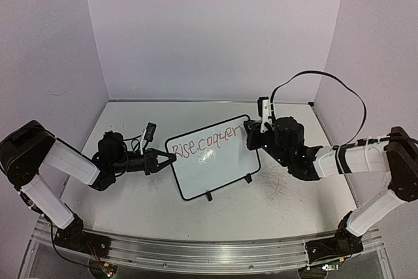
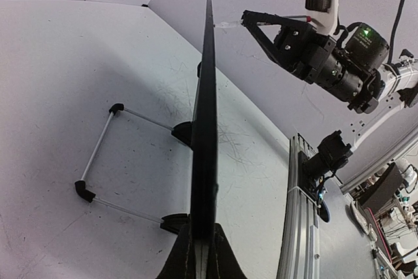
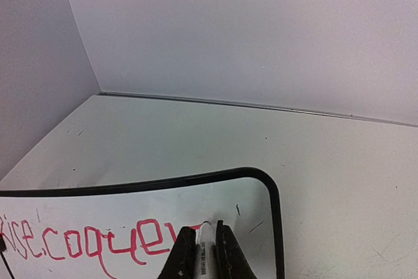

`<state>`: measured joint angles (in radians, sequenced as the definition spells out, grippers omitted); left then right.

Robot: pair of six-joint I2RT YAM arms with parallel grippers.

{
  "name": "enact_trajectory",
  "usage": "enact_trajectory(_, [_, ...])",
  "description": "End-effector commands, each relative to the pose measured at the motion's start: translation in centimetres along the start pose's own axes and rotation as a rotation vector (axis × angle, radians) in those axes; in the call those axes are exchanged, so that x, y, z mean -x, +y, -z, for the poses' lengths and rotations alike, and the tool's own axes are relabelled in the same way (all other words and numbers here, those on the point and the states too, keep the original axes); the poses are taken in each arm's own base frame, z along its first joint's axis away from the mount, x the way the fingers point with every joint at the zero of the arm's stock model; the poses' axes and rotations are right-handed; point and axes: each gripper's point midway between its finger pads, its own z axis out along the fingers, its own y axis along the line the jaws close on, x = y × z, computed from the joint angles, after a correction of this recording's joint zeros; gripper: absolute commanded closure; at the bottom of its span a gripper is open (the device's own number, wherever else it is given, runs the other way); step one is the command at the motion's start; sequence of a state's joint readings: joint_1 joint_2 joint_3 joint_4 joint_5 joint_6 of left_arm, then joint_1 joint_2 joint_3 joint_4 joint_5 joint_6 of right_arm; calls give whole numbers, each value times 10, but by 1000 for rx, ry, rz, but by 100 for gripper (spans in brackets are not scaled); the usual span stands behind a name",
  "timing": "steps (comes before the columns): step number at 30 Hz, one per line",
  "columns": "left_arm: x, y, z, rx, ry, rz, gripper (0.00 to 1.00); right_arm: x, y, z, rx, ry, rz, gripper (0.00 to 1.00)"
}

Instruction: Write a sentence on the whiteboard

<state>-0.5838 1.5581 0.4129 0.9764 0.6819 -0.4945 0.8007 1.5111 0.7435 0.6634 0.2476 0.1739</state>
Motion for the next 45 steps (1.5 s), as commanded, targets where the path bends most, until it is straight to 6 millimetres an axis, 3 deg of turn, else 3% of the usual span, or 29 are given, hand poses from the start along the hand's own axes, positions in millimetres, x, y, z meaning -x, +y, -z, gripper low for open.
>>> enact_trajectory(1, [-8, 6, -1, 22, 35, 9, 100, 33, 10, 34, 125, -101, 12, 100])
enact_trajectory(3, [-8, 6, -1, 25, 34, 7, 100, 25, 16, 42, 173, -70, 58, 100])
enact_trajectory(6, [-6, 6, -2, 23, 32, 5, 100, 10, 5, 44, 129, -28, 89, 100])
enact_trajectory(10, [-6, 6, -1, 29, 30, 6, 100, 12, 8, 49, 153, -32, 83, 100])
enact_trajectory(19, [-3, 8, -2, 40, 24, 12, 100, 4, 34, 37, 268, 22, 95, 100])
enact_trajectory(25, [-3, 9, -2, 47, 23, 15, 100, -5, 38, 39, 290, 47, 91, 100])
enact_trajectory(34, [-3, 10, -2, 54, 22, 23, 100, -1, 49, 39, 316, 46, 93, 100])
enact_trajectory(40, [-3, 13, -4, 57, 27, 29, 100, -8, 79, 38, 391, 72, 114, 100])
enact_trajectory(45, [-2, 12, -5, 55, 25, 25, 100, -22, 130, 39, 501, 103, 163, 100])
